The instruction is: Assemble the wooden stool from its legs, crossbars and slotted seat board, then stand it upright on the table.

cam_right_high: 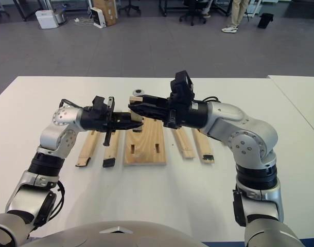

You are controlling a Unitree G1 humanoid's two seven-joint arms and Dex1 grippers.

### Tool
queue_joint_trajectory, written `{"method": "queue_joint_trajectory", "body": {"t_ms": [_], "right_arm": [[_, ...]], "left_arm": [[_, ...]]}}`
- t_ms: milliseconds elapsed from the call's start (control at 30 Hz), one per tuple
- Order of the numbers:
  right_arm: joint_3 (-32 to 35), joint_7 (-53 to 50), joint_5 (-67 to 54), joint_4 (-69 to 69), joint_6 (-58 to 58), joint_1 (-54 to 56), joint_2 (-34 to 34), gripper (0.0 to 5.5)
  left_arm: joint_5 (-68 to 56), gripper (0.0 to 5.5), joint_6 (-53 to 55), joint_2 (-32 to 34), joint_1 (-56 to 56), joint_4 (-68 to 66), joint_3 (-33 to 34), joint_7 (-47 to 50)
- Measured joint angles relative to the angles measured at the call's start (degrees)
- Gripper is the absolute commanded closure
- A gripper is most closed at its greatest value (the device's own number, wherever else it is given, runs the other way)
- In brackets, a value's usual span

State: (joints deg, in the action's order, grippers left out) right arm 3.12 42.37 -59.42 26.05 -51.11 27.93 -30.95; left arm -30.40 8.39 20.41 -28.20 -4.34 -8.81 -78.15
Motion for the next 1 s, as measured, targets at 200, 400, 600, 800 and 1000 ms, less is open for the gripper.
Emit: {"method": "queue_joint_trajectory", "body": {"t_ms": [200, 400, 600, 800, 1000], "right_arm": [[-0.08, -0.71, -0.25, -0.20, -0.63, 0.79, -0.07, 4.93], [1.35, -4.94, 3.73, -4.27, 1.58, 0.80, 0.14, 5.08], [7.98, -16.77, 15.85, -10.52, 12.04, -1.19, 2.47, 5.08], [0.98, -29.26, 35.46, -9.89, 24.84, -14.66, 10.24, 5.08], [0.87, -35.17, 40.94, -15.85, 30.37, -17.73, 18.12, 5.08]], "left_arm": [[-2.48, 4.75, 4.98, -0.01, 0.42, 1.12, 0.23, 0.50], [-7.87, 3.80, 12.02, -1.70, -0.93, -4.46, 8.11, 8.76], [-6.17, 3.80, 6.10, 1.04, 1.97, -12.96, 17.35, 15.07], [-5.66, 3.80, 2.03, -8.11, 6.83, -7.61, 20.75, 29.74], [-4.85, 3.80, 2.26, -15.87, 12.68, -1.24, 18.14, 39.67]]}}
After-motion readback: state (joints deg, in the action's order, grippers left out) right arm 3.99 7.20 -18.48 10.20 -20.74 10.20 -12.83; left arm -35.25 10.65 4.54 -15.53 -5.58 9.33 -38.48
